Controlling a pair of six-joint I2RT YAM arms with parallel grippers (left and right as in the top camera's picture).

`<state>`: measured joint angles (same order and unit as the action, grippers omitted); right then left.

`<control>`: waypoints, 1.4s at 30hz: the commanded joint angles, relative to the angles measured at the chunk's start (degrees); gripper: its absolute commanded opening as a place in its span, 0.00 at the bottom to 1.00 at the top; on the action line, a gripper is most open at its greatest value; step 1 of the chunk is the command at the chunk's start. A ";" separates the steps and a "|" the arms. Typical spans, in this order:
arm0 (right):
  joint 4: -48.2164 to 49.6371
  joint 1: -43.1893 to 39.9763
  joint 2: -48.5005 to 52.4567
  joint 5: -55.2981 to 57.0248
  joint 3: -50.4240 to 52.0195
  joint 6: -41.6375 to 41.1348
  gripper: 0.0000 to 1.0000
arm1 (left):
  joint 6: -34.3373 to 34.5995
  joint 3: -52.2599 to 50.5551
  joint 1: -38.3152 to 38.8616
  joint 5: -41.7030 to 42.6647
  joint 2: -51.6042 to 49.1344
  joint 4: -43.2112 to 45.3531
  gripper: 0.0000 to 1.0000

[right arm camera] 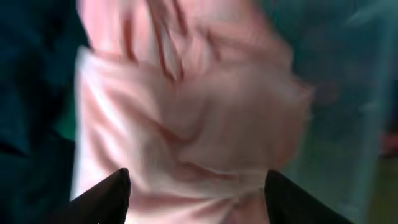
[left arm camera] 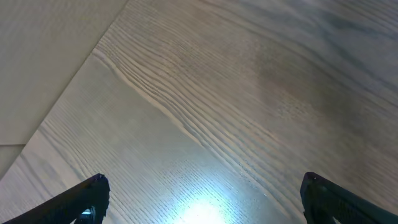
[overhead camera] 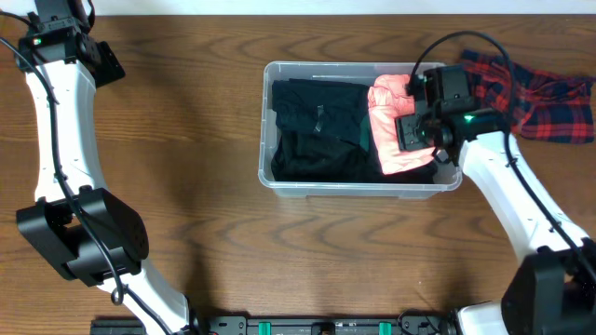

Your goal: Pack container

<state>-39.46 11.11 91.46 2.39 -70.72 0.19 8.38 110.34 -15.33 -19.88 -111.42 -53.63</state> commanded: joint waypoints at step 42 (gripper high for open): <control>23.15 -32.87 11.74 6.49 -5.66 -7.61 0.01 | 0.09 0.02 -0.13 -0.74 -0.28 -0.15 0.98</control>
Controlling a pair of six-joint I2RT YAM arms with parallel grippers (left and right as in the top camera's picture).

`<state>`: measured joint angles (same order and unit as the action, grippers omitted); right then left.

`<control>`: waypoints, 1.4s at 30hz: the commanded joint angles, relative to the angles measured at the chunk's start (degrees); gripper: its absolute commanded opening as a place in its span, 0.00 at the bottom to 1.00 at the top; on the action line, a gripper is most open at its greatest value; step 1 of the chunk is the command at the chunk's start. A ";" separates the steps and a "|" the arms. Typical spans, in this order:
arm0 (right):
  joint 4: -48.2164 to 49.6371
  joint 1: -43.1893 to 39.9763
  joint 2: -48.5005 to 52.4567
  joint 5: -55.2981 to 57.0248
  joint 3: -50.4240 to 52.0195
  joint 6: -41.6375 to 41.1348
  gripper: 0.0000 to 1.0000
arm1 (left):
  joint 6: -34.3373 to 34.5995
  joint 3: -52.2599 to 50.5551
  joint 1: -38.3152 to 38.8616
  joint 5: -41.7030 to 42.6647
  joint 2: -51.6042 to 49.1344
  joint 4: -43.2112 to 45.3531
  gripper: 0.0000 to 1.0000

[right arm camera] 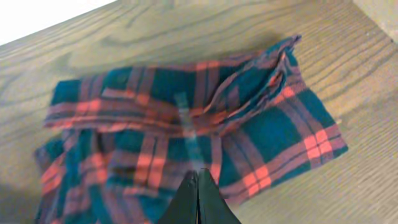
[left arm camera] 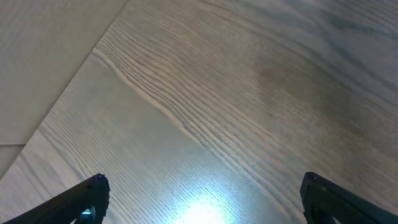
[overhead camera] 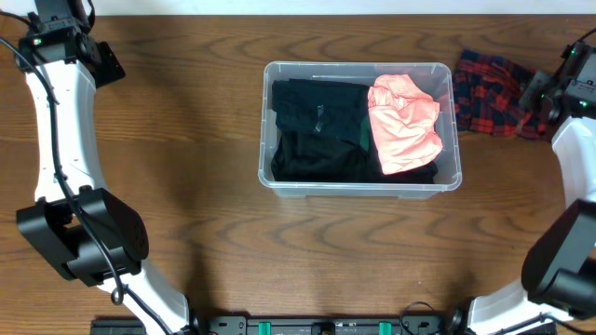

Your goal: Pack container

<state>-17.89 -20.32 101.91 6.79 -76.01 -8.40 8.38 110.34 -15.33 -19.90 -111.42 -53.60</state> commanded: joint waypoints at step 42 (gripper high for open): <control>3.63 -10.84 20.57 2.23 -0.39 -1.92 0.01 | 0.09 0.02 -0.13 -0.72 -0.28 -0.17 0.98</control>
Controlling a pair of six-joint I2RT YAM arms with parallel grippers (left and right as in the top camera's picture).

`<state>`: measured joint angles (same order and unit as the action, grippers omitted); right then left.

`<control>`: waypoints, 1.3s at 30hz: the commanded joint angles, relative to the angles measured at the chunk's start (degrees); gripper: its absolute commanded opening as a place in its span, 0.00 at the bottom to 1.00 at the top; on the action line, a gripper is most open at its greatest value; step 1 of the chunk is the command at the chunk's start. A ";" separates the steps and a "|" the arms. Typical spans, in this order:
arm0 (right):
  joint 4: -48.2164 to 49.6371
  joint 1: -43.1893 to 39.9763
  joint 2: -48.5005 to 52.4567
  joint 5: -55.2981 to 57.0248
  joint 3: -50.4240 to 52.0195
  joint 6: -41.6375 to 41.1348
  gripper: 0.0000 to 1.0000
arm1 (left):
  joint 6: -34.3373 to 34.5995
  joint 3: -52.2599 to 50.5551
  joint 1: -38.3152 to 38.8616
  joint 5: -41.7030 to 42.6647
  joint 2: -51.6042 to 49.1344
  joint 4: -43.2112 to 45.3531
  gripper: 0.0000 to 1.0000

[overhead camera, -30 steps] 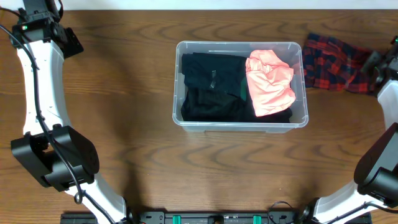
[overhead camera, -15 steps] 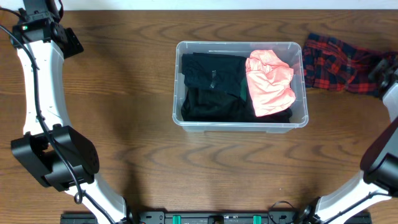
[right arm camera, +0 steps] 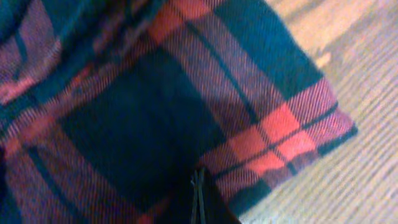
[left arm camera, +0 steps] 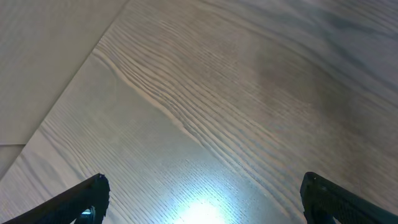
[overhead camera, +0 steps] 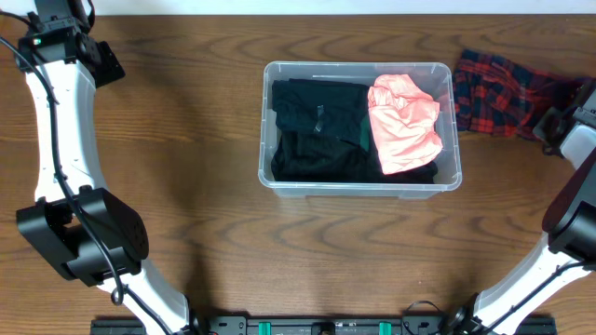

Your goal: Pack container

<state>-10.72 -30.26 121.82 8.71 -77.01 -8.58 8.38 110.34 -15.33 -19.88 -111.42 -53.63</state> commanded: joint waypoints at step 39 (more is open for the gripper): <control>22.84 -0.42 -2.54 -17.75 0.61 -3.28 0.01 | 0.09 0.02 -0.13 -0.74 -0.28 -0.15 0.98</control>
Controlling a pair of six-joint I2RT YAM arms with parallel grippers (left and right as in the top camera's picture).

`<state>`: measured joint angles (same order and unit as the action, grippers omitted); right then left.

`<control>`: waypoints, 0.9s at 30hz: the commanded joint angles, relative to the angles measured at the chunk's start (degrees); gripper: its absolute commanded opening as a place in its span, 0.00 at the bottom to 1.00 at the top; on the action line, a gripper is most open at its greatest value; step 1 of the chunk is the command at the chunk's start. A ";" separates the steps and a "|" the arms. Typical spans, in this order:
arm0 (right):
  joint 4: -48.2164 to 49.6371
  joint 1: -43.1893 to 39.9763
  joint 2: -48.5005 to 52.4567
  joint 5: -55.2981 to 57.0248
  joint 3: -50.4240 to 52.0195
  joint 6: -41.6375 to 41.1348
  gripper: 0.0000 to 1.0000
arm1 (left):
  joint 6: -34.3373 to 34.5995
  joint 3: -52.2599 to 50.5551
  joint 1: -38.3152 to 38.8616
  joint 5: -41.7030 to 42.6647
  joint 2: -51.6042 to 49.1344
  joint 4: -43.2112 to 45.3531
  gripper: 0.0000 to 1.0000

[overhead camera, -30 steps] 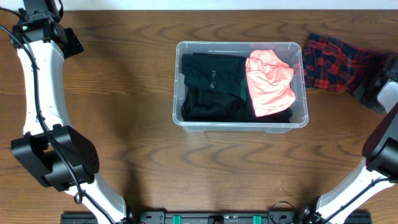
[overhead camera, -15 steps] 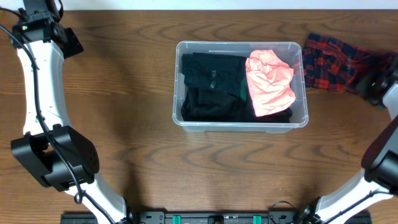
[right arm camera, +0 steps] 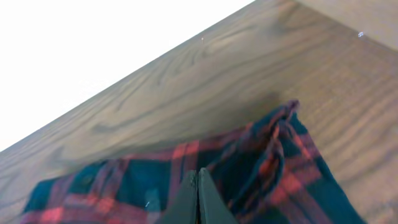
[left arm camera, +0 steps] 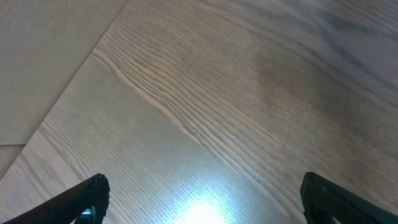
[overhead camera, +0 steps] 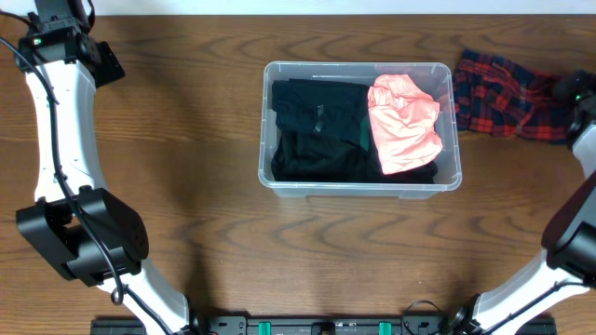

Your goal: Pack container

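A clear plastic container [overhead camera: 267, 177] sits mid-table holding black clothing [overhead camera: 317, 130] on its left and a pink garment [overhead camera: 403, 123] on its right. A red and dark plaid shirt [overhead camera: 503, 98] lies crumpled on the table right of the container, also filling the lower right wrist view [right arm camera: 261, 174]. My right gripper [right arm camera: 198, 180] is shut, fingers pressed together, a little above the plaid shirt near its right end [overhead camera: 575, 91]. My left gripper [left arm camera: 202, 196] is open over bare wood at the far left corner.
The wooden table [overhead camera: 186, 233] runs to its far edge [right arm camera: 155, 62] just behind the plaid shirt. The left arm [overhead camera: 56, 112] stretches along the table's left side.
My right gripper was pressed close against the plaid cloth; now it is higher and looks across the shirt toward the table's far edge. It is still shut. The left arm has not moved.
My right gripper was open over the pink garment in the container. Then it was shut above the plaid shirt at the right, with the pink garment left in the container. It went down close to the plaid cloth and is now higher again.
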<state>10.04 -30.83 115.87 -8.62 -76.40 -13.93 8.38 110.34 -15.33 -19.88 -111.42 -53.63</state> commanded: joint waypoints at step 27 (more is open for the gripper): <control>-18.93 0.00 11.58 7.48 0.00 0.26 0.01 | 0.09 0.02 -0.13 -0.74 -0.28 -0.15 0.98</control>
<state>-4.05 -30.83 125.19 -5.96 -78.98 -13.15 8.40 110.34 -15.33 -19.90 -111.42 -53.63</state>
